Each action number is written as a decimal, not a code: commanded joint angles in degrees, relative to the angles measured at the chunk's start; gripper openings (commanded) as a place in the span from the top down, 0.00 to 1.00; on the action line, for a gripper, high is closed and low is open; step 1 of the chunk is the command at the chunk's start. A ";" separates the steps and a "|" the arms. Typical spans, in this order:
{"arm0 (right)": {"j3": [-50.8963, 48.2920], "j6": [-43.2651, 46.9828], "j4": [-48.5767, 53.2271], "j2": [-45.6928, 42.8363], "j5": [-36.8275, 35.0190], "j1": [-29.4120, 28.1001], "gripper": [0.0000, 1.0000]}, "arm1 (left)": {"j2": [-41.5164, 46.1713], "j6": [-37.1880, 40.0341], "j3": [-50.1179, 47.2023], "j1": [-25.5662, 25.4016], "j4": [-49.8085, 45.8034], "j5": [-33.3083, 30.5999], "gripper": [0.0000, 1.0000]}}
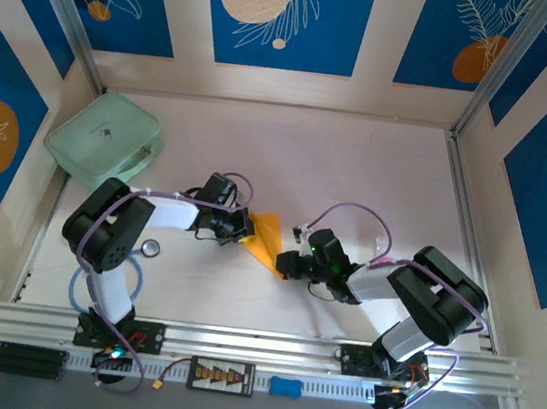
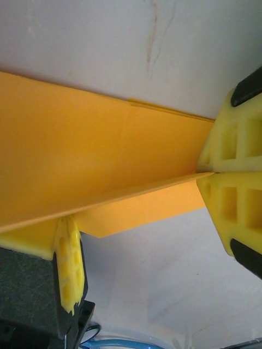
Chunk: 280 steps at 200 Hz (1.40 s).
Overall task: Fold a paper plane with a square sheet of paper (pick it up from the middle)
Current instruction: Fourth fold the wing at the center of the table.
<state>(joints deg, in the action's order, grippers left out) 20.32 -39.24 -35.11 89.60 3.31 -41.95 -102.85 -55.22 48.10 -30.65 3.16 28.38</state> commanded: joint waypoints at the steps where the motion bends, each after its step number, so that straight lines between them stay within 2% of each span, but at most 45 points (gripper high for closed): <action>1: -1.29 -1.58 1.11 1.45 1.87 0.23 0.93 | -1.09 0.20 -1.76 -0.30 -0.64 -0.63 1.00; 100: -0.21 -3.55 2.00 0.63 4.50 0.29 0.93 | 0.60 0.29 -3.41 -0.46 -2.83 -3.89 1.00; 146: 0.59 -4.20 4.45 -0.39 3.17 -0.11 0.93 | 2.24 -0.06 -4.30 -0.46 -3.77 -5.68 1.00; 255: 0.84 -5.32 4.17 1.28 3.99 -0.33 0.93 | 4.10 0.56 -3.99 -0.45 -3.52 -6.34 1.00; 280: 0.81 -5.41 4.26 1.58 3.90 -0.21 0.93 | 6.23 2.88 -2.71 -0.46 -3.66 -6.14 0.96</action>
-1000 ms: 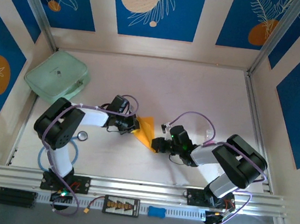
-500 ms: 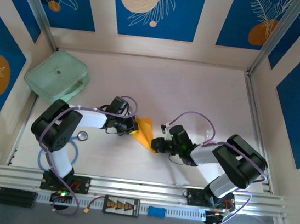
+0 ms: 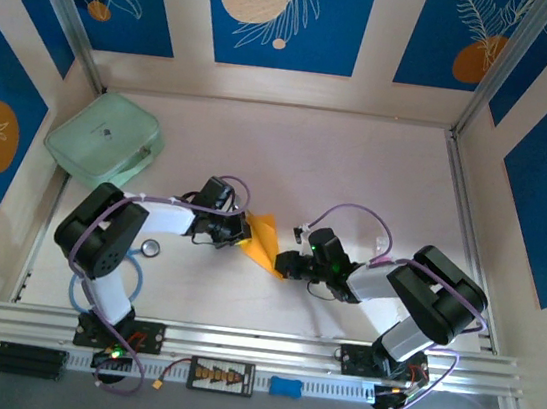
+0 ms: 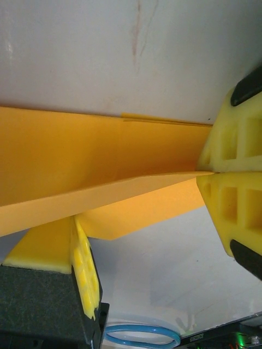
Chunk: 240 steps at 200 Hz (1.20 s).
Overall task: Fold a paper plane with a square sheet of paper (pick it up from the middle)
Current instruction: Fourth fold the wing at the center of the table.
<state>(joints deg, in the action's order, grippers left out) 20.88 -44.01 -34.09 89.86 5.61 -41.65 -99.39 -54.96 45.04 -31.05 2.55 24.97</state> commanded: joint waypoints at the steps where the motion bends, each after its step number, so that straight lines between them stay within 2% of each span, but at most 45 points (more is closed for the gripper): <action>1: 0.27 -0.69 3.24 1.34 1.60 -0.48 0.93 | 2.96 2.68 0.38 -0.07 -3.01 -2.78 0.95; 18: 0.27 -0.73 3.02 1.67 1.87 -0.39 0.93 | 5.28 3.93 0.08 -0.15 -1.33 -2.27 0.92; 40: 0.34 -0.98 2.88 2.05 1.95 -0.36 0.93 | 6.55 4.20 -0.95 -0.62 3.41 0.87 0.93; 72: 0.52 -1.43 2.93 2.60 2.47 -0.07 0.93 | 5.36 2.20 -2.67 -3.15 12.30 5.13 0.95; 108: 0.35 -1.43 3.41 2.20 2.30 -0.05 0.93 | 2.67 -0.54 -3.11 -5.06 17.06 5.81 0.96; 240: 1.55 -1.34 6.38 1.97 2.79 0.15 0.93 | -1.88 -1.72 -1.37 -5.07 13.47 0.15 0.97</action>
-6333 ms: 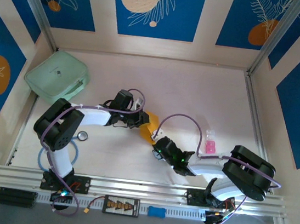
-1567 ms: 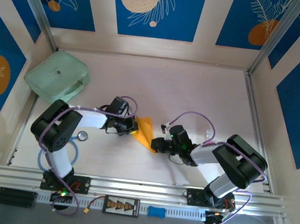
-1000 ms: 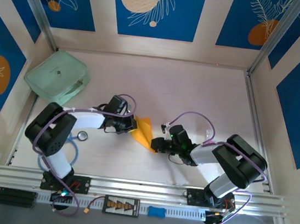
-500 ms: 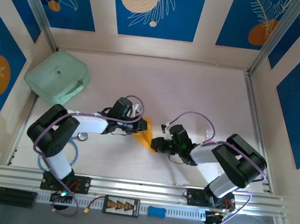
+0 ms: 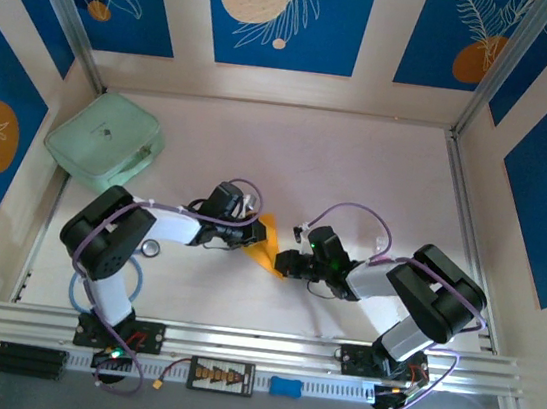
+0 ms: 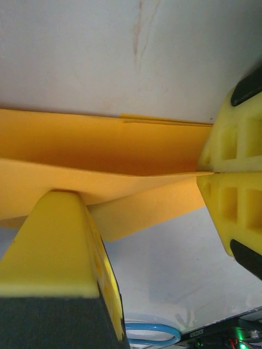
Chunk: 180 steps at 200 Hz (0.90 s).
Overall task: Fold a paper plane with a square sheet of paper (pick it up from the middle)
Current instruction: Fourth fold the wing at the center of the table.
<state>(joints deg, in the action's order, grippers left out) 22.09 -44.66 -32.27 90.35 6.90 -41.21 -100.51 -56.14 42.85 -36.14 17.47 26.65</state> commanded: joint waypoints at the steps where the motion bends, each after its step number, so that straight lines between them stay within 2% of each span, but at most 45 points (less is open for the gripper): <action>1: 0.43 -0.69 4.58 1.49 1.48 -0.28 0.93 | -0.84 -0.55 0.82 0.06 -1.51 -1.53 0.97; 180: 1.56 -1.47 7.67 1.72 3.47 0.87 0.93 | -3.28 0.24 2.67 0.02 -2.63 -1.45 0.96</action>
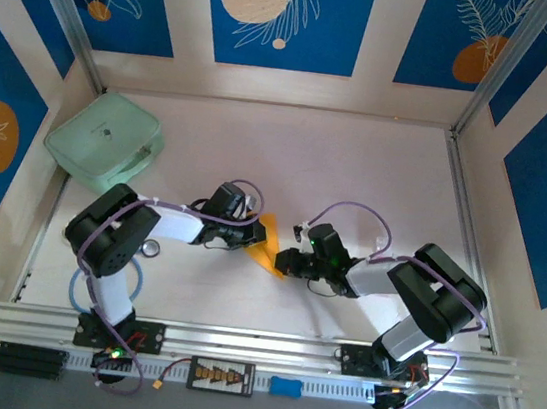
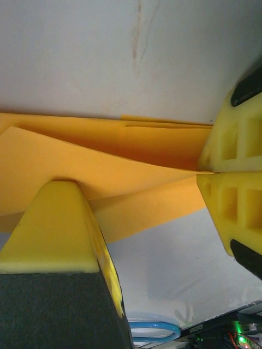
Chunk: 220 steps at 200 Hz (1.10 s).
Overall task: Fold a paper plane with a square sheet of paper (pick it up from the middle)
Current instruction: Fourth fold the wing at the center of the table.
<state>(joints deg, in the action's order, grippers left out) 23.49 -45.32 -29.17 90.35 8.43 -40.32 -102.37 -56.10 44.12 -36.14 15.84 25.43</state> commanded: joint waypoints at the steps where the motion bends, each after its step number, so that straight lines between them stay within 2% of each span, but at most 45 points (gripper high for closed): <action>1: 0.16 -0.82 4.56 1.74 1.99 0.02 0.93 | -1.43 0.19 1.36 0.02 -0.94 -0.17 0.96; 93: 0.09 -1.34 4.83 1.84 2.47 0.59 0.93 | -2.97 1.08 2.72 0.06 -2.03 0.93 0.95; 149: 0.15 -1.85 5.10 1.33 2.90 0.89 0.92 | -4.96 2.48 4.38 0.03 -6.16 1.15 0.96; 220: 1.37 -3.30 9.26 -2.13 6.13 1.08 0.85 | -5.49 3.81 4.69 0.03 -8.58 0.11 0.96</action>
<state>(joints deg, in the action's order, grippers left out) 24.73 -47.70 -26.41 90.17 11.25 -39.24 -105.93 -53.89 48.60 -36.14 11.90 26.94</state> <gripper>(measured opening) 0.147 0.064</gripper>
